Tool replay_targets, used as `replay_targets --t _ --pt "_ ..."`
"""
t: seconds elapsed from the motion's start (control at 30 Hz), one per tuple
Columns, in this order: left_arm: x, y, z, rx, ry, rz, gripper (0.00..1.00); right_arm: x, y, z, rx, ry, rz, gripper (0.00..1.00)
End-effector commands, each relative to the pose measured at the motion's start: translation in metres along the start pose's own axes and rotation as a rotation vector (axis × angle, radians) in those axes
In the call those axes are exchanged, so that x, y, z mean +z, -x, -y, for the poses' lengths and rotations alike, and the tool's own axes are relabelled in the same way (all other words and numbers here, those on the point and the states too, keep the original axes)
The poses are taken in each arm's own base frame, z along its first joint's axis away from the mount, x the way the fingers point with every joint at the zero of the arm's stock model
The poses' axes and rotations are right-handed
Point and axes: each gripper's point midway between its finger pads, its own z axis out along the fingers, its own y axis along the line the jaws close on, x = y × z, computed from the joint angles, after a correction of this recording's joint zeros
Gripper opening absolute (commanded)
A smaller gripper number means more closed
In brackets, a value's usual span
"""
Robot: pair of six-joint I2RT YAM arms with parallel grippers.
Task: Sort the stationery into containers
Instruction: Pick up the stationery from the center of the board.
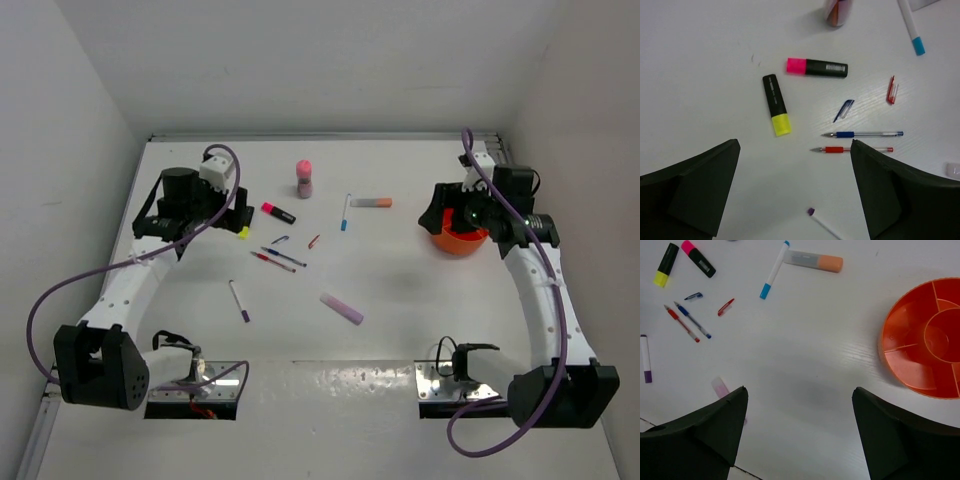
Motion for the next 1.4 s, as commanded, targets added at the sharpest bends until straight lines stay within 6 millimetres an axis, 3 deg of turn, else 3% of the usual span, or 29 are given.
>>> replay_targets --t 0.0,0.03,0.07,0.1,0.17,0.2,0.33,0.37,0.5,0.63,1.0,1.37 --pt "0.009 0.041 0.023 0.085 -0.119 0.213 0.99 0.003 0.008 -0.002 -0.018 0.024 0.005 0.84" --pt "0.015 0.040 0.030 0.095 -0.153 0.227 0.97 0.004 0.009 -0.002 -0.018 0.024 0.005 0.84" --pt "0.027 0.026 0.035 0.089 -0.186 0.194 0.95 0.005 0.009 -0.001 -0.015 0.024 0.002 0.84" --pt "0.034 0.041 0.039 0.116 -0.206 0.264 0.95 0.007 0.008 0.000 -0.012 0.023 -0.005 0.84" --pt "0.056 0.033 0.050 0.110 -0.244 0.252 0.93 0.011 0.007 0.002 -0.004 0.020 -0.010 0.84" --pt "0.063 0.043 0.057 0.113 -0.258 0.281 0.93 0.013 0.006 0.003 0.002 0.022 -0.020 0.84" --pt "0.113 0.039 0.071 0.094 -0.302 0.250 0.91 0.020 0.006 0.006 0.014 0.019 -0.036 0.85" --pt "0.120 0.048 0.076 0.102 -0.310 0.264 0.91 0.021 0.007 0.007 0.012 0.017 -0.036 0.85" --pt "0.164 0.043 0.075 0.085 -0.308 0.250 0.92 0.030 0.009 0.011 0.022 0.015 -0.063 0.86" --pt "0.199 0.053 0.076 0.050 -0.329 0.279 0.92 0.035 0.013 0.014 0.021 0.012 -0.068 0.86" --pt "0.243 0.063 0.092 0.042 -0.362 0.327 0.90 0.049 0.008 0.021 0.038 0.005 -0.117 0.87" --pt "0.266 0.066 0.095 0.015 -0.354 0.329 0.45 0.056 0.014 0.014 0.061 0.063 -0.111 0.87"
